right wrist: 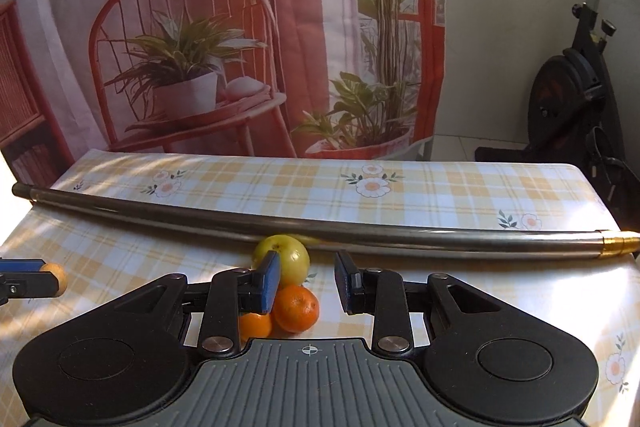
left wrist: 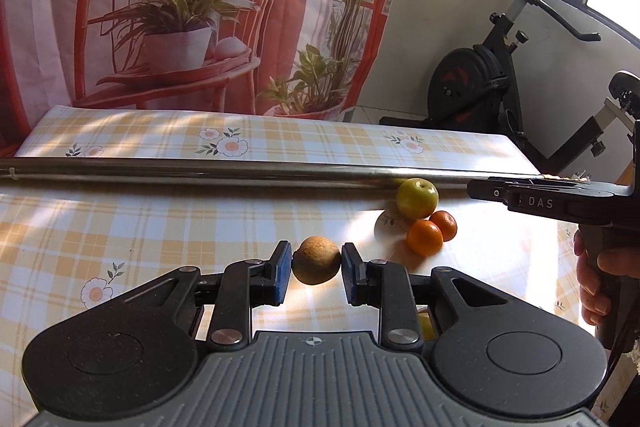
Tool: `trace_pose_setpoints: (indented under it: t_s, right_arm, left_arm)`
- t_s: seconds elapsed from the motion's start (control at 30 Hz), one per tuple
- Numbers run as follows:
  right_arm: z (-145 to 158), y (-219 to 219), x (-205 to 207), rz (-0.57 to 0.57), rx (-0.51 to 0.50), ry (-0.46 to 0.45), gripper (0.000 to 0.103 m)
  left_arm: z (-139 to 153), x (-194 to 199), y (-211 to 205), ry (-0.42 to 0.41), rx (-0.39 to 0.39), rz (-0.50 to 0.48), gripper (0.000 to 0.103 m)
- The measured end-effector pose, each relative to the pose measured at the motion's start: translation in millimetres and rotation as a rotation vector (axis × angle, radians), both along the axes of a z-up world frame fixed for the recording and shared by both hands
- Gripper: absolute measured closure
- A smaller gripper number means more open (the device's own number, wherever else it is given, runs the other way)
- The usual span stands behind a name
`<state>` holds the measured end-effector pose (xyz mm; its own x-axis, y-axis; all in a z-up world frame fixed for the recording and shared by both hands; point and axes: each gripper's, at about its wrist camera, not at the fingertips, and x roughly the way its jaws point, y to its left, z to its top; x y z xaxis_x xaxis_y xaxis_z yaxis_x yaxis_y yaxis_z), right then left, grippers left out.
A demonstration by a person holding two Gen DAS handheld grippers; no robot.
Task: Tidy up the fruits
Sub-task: 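Close the right tool on the green-yellow apple while the left tool holds the kiwi, then carry the kiwi and green apple over the white plate with both tools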
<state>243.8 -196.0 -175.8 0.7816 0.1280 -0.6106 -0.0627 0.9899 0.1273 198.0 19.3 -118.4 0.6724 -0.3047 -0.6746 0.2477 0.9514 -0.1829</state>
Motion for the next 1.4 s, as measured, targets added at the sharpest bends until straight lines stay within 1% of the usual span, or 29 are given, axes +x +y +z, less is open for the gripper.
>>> trace_pose_setpoints:
  t_s: [0.07, 0.17, 0.23, 0.3, 0.37, 0.5, 0.63, 0.73, 0.97, 1.03, 1.2, 1.23, 1.3, 1.4]
  right_arm:
    - [-5, 6, 14, 0.024, -0.017, 0.021, 0.074]
    - [-15, 15, 31, 0.062, -0.003, 0.065, 0.074]
    - [-20, 20, 38, 0.061, -0.008, 0.086, 0.073]
    - [-22, 25, 43, 0.053, -0.019, 0.086, 0.070]
    - [-23, 29, 47, 0.056, -0.031, 0.088, 0.068]
    - [-28, 34, 54, 0.056, -0.055, 0.109, 0.065]
    - [-30, 31, 58, 0.037, -0.028, 0.127, 0.062]
    - [-31, 32, 63, 0.031, -0.026, 0.147, 0.061]
    - [-36, 33, 77, 0.010, -0.012, 0.217, 0.059]
    - [-36, 34, 80, 0.002, -0.010, 0.235, 0.059]
    - [-32, 43, 83, 0.010, -0.067, 0.266, 0.060]
    - [-29, 45, 81, 0.006, -0.072, 0.262, 0.060]
    - [-20, 46, 73, 0.005, -0.052, 0.246, 0.060]
    - [-4, 47, 56, 0.039, -0.033, 0.199, 0.060]
  left_arm:
    - [-2, -2, 8, 0.011, -0.024, 0.022, 0.075]
    - [-3, -1, 14, 0.021, -0.039, 0.049, 0.075]
    - [-4, -3, 15, 0.011, -0.040, 0.058, 0.075]
    - [-5, -5, 16, 0.006, -0.052, 0.063, 0.075]
    - [-6, -7, 17, 0.011, -0.070, 0.063, 0.075]
    - [-9, -8, 18, 0.016, -0.068, 0.057, 0.075]
    - [-10, -9, 18, 0.023, -0.074, 0.056, 0.075]
    - [-10, -12, 16, 0.023, -0.075, 0.051, 0.075]
    - [-8, -16, 13, 0.029, -0.078, 0.030, 0.075]
    - [-7, -18, 11, 0.031, -0.078, 0.025, 0.075]
    - [-5, -23, 9, 0.034, -0.079, 0.017, 0.075]
    - [-4, -25, 9, 0.030, -0.080, 0.017, 0.075]
    - [-2, -27, 9, 0.021, -0.086, 0.016, 0.075]
    - [-2, -29, 7, 0.021, -0.092, 0.012, 0.075]
